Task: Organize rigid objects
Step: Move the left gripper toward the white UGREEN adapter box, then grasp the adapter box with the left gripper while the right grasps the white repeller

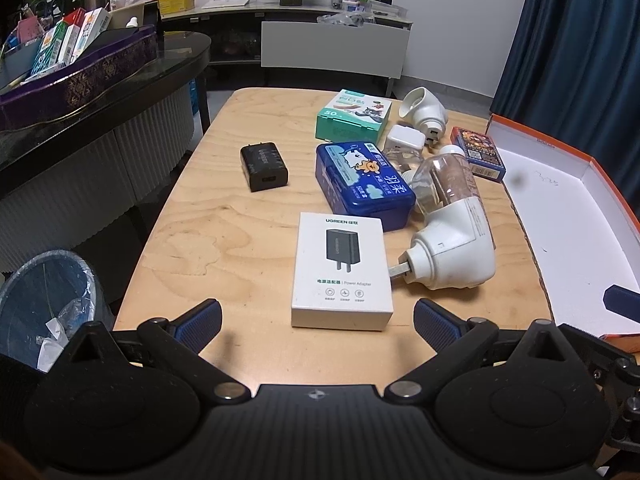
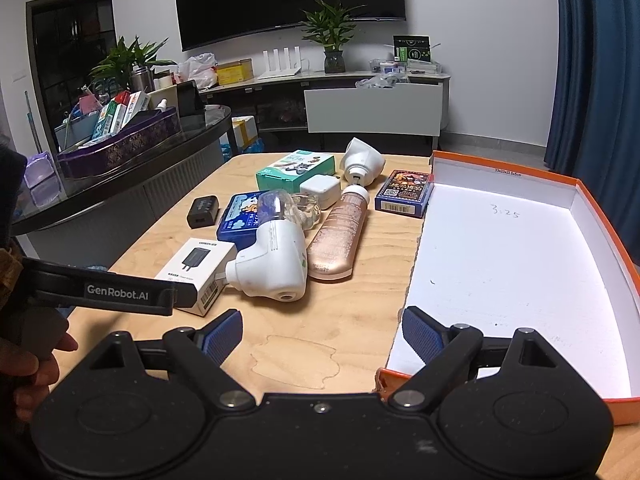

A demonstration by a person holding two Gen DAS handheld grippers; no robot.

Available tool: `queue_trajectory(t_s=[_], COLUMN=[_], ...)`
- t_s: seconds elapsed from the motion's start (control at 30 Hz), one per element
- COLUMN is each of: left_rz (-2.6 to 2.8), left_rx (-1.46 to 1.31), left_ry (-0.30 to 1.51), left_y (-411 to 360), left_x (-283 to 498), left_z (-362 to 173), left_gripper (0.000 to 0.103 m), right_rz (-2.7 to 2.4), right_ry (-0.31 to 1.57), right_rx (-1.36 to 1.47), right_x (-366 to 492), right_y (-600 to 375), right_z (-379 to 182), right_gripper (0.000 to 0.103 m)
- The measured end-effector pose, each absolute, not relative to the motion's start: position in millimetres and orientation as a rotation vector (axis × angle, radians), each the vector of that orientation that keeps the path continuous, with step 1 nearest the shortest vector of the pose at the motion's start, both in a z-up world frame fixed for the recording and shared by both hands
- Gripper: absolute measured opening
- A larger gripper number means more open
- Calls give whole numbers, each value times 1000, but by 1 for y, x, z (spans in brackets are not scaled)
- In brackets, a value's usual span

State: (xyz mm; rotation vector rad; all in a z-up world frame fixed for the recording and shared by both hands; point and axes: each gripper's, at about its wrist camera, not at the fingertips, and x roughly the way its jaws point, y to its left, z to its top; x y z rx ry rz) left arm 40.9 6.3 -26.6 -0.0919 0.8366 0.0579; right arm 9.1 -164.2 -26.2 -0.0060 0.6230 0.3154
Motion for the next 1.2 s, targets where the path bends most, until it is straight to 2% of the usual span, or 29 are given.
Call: queue_trajectory(t_s=[0.93,1.17,1.2], left_rz=[74,86,77], left_rx=[-37,-10,0], left_ry=[869,813,801], left_y=[4,11,10], left_x=[69,78,77], left_z=[-52,-55,-55], left_gripper=[103,103,100], right_rz=[338,358,370], right_ry=[688,686,687], right_rx=[89,55,44], right_x=[18,34,37], right_y=[-166,-156,-152], right_z=[-31,-31,-30], right_gripper=[102,102,102])
